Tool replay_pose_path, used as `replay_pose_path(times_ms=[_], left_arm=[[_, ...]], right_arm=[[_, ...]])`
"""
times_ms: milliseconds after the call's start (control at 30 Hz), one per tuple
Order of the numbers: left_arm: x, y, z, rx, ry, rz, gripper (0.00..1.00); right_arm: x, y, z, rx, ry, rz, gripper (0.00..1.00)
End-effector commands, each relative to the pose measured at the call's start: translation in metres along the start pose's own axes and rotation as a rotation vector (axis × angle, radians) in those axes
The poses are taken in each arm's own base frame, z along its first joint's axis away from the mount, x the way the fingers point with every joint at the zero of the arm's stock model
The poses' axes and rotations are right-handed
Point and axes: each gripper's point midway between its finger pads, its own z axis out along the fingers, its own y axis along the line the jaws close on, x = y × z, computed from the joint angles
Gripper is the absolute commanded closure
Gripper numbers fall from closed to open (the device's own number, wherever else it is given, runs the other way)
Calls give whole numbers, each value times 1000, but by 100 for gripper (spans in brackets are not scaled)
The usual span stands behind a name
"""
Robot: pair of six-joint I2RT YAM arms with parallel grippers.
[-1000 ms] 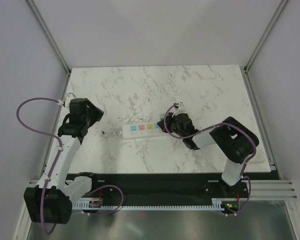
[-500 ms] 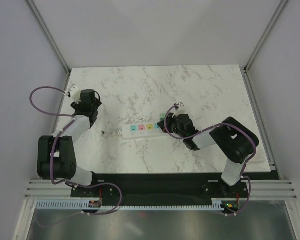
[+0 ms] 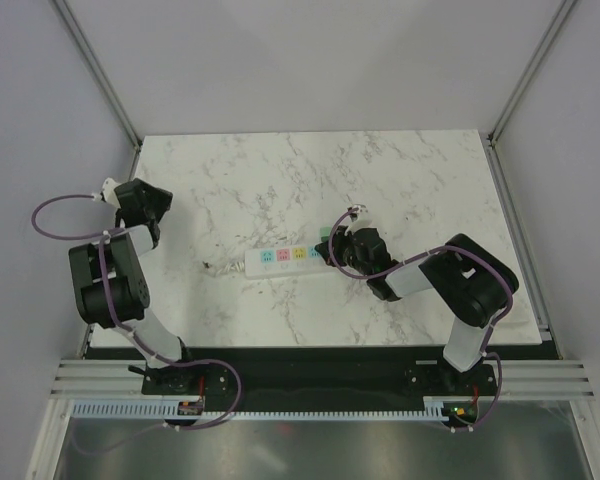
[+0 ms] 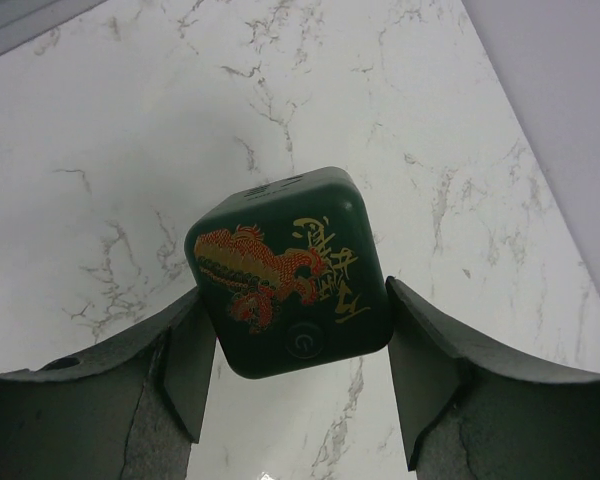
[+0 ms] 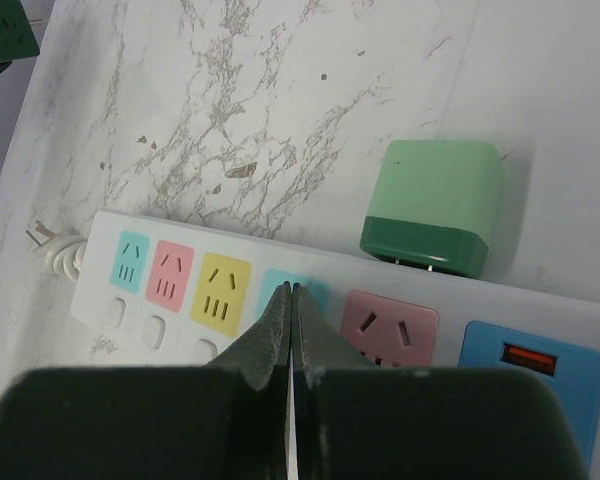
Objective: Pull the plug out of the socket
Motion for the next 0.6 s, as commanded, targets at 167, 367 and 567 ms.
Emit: replay_pose_path(times_ms=[167, 367, 567], left_arm=[[-1, -18, 14, 185, 140, -236, 92], [13, -4, 17, 129, 205, -218, 82], [20, 3, 15, 112, 227, -207, 49]], right_arm=[[36, -25, -6, 67, 118, -19, 100], [37, -26, -6, 69, 121, -19, 100], [37, -25, -4, 63, 123, -17, 100]])
